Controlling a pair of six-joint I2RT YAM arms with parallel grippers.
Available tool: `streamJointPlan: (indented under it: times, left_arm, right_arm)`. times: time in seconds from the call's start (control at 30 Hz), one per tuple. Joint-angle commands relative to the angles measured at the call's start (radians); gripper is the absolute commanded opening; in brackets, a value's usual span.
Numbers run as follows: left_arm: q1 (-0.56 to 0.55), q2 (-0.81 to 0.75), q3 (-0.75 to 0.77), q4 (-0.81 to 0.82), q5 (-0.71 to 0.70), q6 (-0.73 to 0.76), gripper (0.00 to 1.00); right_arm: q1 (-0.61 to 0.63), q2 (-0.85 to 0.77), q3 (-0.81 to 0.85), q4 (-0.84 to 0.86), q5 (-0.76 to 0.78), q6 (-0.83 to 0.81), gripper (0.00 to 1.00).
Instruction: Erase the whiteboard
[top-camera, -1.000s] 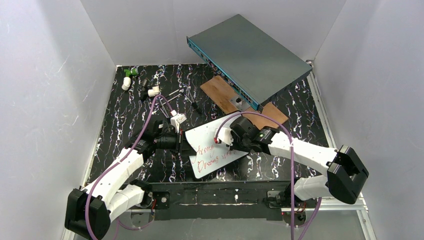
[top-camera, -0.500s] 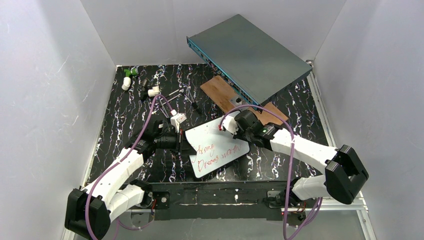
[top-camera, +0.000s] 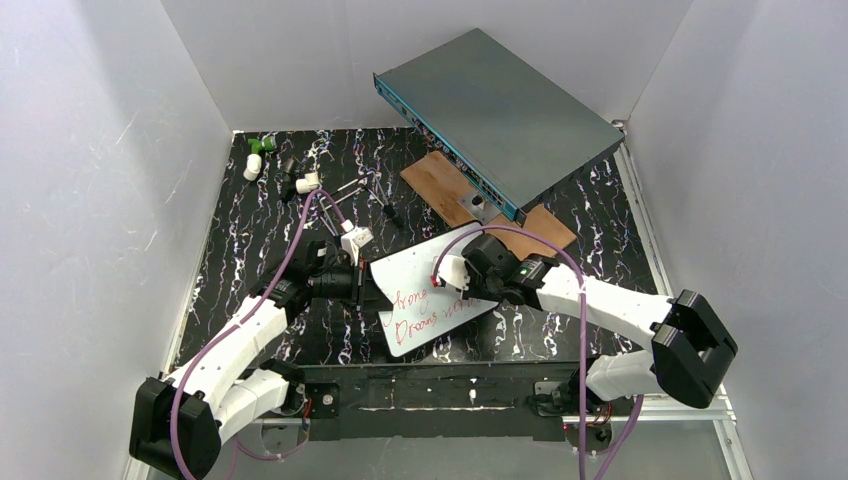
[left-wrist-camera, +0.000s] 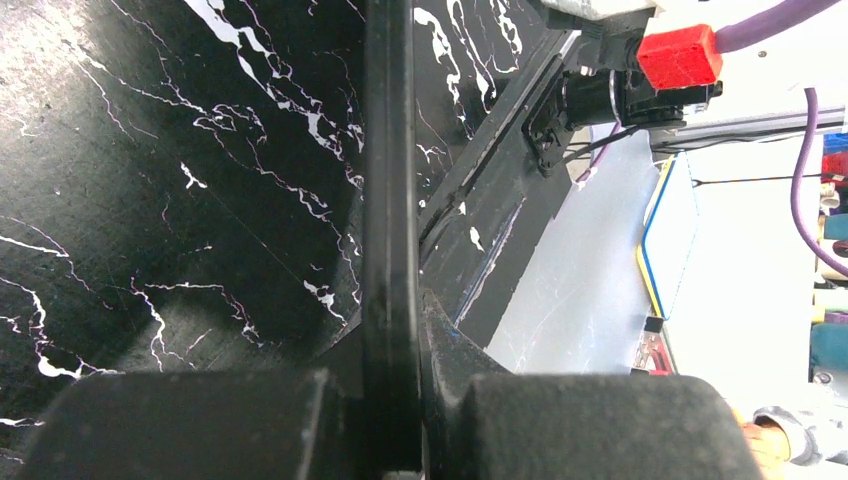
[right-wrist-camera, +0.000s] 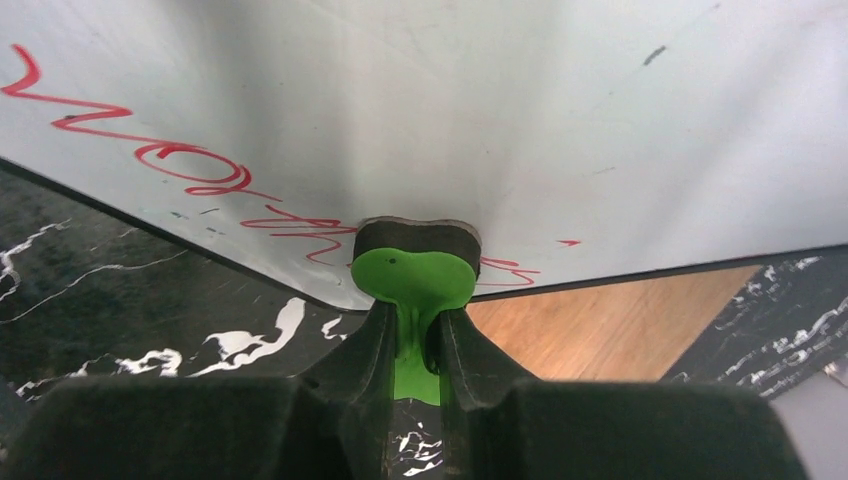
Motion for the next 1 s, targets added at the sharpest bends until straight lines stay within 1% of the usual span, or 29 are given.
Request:
streamJointPlan:
  times: [0.0, 0.07, 0.17, 0.27, 0.37, 0.5, 0.6, 0.63, 0.7, 0.83, 0.87, 0.97]
  left_arm:
    - [-0.013, -0.027, 0.021, 0.031, 0.12, 0.025, 0.0]
    - [-0.013, -0.028, 0.021, 0.031, 0.121, 0.026, 0.0]
    - [-0.014, -0.026, 0.021, 0.032, 0.123, 0.025, 0.0]
    - [-0.014, -0.027, 0.021, 0.033, 0.124, 0.025, 0.0]
    - [-0.014, -0.03, 0.02, 0.034, 0.123, 0.025, 0.0]
    - [-0.013, -0.032, 0.021, 0.034, 0.124, 0.025, 0.0]
    - [-0.013, -0.031, 0.02, 0.033, 0.124, 0.025, 0.0]
    - [-0.014, -0.032, 0.021, 0.034, 0.124, 0.025, 0.0]
    - [-0.013, -0.031, 0.021, 0.034, 0.125, 0.025, 0.0]
    - [-0.013, -0.031, 0.021, 0.034, 0.124, 0.025, 0.0]
    - [-0.014, -0.032, 0.021, 0.032, 0.124, 0.025, 0.0]
    - [-0.015, -0.031, 0.02, 0.034, 0.125, 0.025, 0.0]
  right_arm:
    - [-0.041, 0.007, -0.006, 0.148, 0.151, 0.033, 0.01]
    - [-0.074, 0.011, 0.014, 0.168, 0.199, 0.053, 0.01]
    - [-0.091, 0.017, 0.013, 0.183, 0.233, 0.057, 0.01]
    - [-0.091, 0.033, 0.011, 0.173, 0.228, 0.051, 0.01]
    - [-0.081, 0.037, 0.025, 0.103, 0.125, 0.049, 0.01]
    - [-0.024, 0.015, 0.004, 0.002, -0.044, -0.003, 0.01]
    - [0.002, 0.003, -0.012, -0.023, -0.085, -0.024, 0.01]
    - [0.003, 0.001, -0.011, -0.016, -0.077, -0.021, 0.01]
    - [0.0, 0.006, -0.012, 0.033, -0.005, -0.009, 0.01]
    - [-0.062, 0.037, -0.001, 0.183, 0.248, 0.013, 0.01]
    - [-0.082, 0.043, 0.007, 0.202, 0.281, 0.022, 0.01]
    - [-0.11, 0.045, 0.02, 0.201, 0.283, 0.04, 0.01]
